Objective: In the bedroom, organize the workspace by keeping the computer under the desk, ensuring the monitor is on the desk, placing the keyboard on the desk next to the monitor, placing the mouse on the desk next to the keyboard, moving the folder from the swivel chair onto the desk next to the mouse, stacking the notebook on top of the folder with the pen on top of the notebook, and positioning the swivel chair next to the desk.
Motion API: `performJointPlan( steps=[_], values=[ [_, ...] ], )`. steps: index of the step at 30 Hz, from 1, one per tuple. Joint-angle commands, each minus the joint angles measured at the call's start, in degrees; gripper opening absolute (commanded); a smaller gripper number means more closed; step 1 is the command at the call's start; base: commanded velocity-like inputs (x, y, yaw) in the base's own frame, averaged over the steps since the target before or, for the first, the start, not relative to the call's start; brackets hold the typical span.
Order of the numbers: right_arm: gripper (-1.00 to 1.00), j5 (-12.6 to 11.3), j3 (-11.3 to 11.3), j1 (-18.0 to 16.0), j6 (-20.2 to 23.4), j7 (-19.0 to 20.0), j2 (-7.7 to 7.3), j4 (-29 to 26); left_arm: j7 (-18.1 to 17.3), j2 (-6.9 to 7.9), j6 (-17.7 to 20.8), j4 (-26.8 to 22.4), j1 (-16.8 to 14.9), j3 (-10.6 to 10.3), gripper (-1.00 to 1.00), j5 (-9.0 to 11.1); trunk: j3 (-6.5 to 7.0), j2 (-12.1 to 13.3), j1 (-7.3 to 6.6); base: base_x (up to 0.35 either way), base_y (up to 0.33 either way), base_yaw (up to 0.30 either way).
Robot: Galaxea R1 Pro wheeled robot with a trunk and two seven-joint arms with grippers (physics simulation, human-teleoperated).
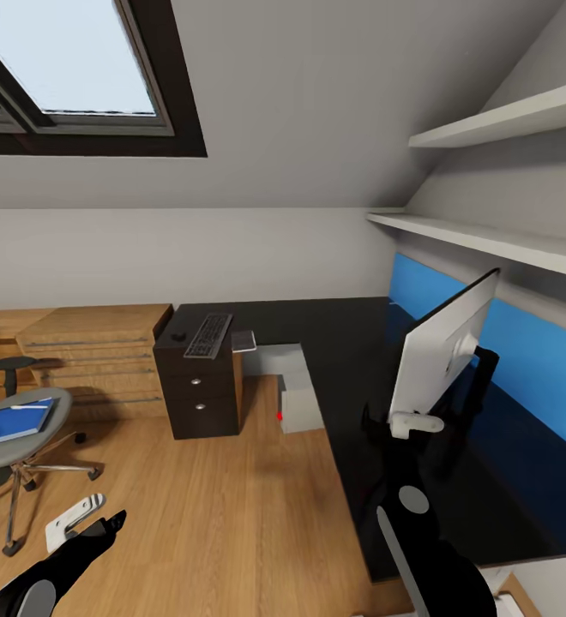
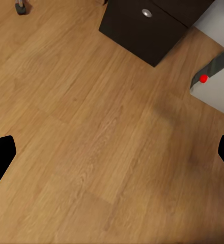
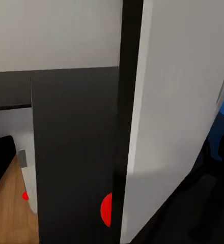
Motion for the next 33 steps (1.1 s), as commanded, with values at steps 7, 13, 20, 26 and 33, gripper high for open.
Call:
performJointPlan(
  steps=[7, 13, 20, 26, 33],
  values=[
    [1.00, 0.37, 0.09, -0.05, 0.45, -2.28, -0.01, -0.08, 0.52, -0.08, 0.18, -0.07, -0.04, -0.01, 1.00, 0.63, -0.08, -0.06, 0.02, 0.080, 0.011, 0.000],
    [1.00, 0.36, 0.01, -0.05, 0.52, -6.36, 0.05, -0.01, 0.52, -0.09, 0.18, 0.17, -0.04, -0.01, 1.00, 0.63, -0.08, -0.06, 0.02, 0.106, 0.001, 0.000],
    [1.00, 0.35, -0.15, -0.05, 0.62, -10.14, 0.10, 2.65, 0.45, -0.17, 0.20, 0.36, -0.04, -0.01, 1.00, 0.63, -0.08, -0.06, 0.02, 0.068, 0.000, 0.000],
    [1.00, 0.34, -0.17, -0.05, 0.62, -10.46, 0.08, 2.95, 0.47, -0.18, 0.16, 0.37, -0.04, -0.03, 1.00, 0.63, -0.08, -0.06, 0.02, 0.263, 0.000, 0.000],
    [1.00, 0.34, -0.17, -0.05, 0.62, -10.51, 0.08, 3.00, 0.48, -0.24, 0.16, 0.37, -0.04, -0.07, 1.00, 0.63, -0.08, -0.06, 0.02, 0.138, 0.000, 0.000]
  ],
)
